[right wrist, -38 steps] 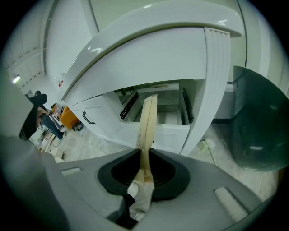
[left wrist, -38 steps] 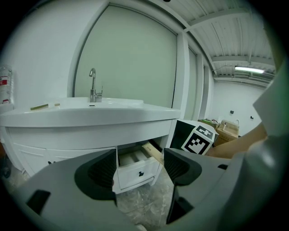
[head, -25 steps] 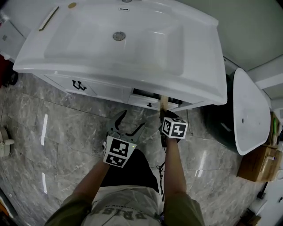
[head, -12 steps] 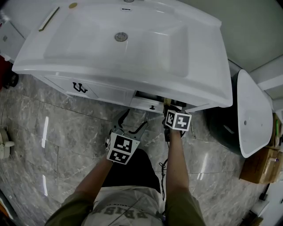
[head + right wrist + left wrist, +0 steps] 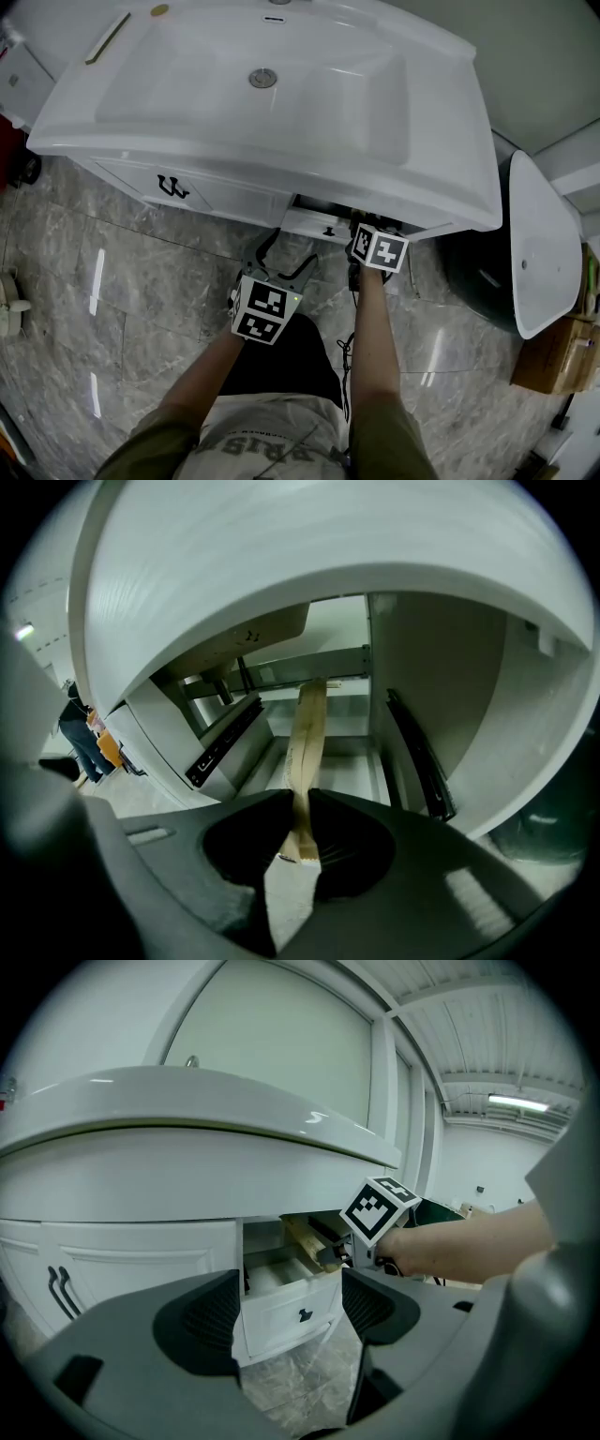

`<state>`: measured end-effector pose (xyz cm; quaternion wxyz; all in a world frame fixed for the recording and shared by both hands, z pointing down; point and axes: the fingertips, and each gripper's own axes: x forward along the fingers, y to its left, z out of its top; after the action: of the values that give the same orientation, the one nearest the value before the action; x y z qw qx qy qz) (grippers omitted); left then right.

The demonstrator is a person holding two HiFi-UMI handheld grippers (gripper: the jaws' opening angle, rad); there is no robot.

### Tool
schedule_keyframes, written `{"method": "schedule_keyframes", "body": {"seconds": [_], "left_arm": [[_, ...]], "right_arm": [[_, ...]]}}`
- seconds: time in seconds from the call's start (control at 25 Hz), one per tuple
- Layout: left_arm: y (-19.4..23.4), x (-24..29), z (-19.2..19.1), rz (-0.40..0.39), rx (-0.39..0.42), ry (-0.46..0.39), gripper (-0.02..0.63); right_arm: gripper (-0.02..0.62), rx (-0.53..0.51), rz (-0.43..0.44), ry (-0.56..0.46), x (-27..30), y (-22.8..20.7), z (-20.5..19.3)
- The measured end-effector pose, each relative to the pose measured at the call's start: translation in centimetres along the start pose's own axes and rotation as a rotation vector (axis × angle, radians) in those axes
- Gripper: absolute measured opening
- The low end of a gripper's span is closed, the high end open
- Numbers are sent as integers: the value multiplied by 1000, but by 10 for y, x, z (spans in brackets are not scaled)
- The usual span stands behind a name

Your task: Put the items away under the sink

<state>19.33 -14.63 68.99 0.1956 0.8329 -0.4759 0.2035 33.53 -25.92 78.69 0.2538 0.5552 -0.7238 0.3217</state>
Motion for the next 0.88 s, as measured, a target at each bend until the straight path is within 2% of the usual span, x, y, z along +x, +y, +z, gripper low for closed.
{"method": "schedule_keyframes", "body": {"seconds": [0.16, 0.88], "left_arm": [[2, 5, -5, 0, 3, -1, 325], [13, 46, -29, 11, 46, -73, 325]], "right_arm": [[66, -35, 13, -75, 2, 6, 14], [66, -179, -45, -450, 11, 1, 42]]}}
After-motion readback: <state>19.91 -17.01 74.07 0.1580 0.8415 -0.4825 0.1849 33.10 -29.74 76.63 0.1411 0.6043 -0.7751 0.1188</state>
